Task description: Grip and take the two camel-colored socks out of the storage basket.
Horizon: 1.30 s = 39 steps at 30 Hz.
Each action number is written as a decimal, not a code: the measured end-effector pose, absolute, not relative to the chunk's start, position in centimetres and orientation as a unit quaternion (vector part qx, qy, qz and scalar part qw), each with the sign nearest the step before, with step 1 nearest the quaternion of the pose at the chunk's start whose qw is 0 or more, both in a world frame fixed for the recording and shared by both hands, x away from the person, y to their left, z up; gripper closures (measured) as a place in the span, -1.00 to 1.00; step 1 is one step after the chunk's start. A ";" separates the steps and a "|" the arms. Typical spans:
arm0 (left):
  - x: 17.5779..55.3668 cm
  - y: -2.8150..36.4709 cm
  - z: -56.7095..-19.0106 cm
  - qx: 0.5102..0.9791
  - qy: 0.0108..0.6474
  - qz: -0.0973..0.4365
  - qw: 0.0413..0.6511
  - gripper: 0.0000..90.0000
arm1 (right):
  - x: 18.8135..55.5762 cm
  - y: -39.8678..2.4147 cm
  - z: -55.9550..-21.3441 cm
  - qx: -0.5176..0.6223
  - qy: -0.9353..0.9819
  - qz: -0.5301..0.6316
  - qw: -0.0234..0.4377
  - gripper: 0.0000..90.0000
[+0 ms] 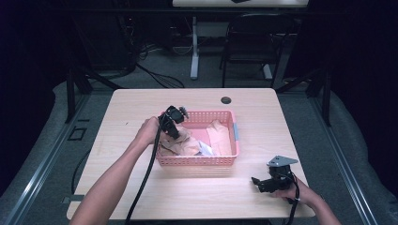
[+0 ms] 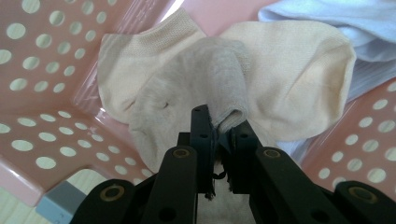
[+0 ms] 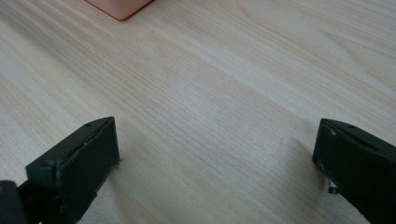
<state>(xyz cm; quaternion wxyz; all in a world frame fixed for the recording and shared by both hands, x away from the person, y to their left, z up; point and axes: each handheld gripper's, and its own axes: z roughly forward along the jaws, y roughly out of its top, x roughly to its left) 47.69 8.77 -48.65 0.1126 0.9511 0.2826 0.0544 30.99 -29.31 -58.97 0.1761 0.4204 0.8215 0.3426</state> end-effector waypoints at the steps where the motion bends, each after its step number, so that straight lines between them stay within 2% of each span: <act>1: 47.7 8.7 -48.6 0.951 0.282 0.054 0.113 0.85 | 31.0 -29.3 -58.9 0.420 0.823 0.341 0.176 -1.00; 16: 47.4 9.4 -46.4 0.956 0.263 0.061 0.110 0.85 | 31.0 -29.3 -59.0 0.420 0.822 0.343 0.176 -1.00; 39: 47.0 10.6 -40.2 0.957 0.247 0.078 0.127 0.85 | 31.0 -29.3 -59.0 0.420 0.822 0.341 0.177 -1.00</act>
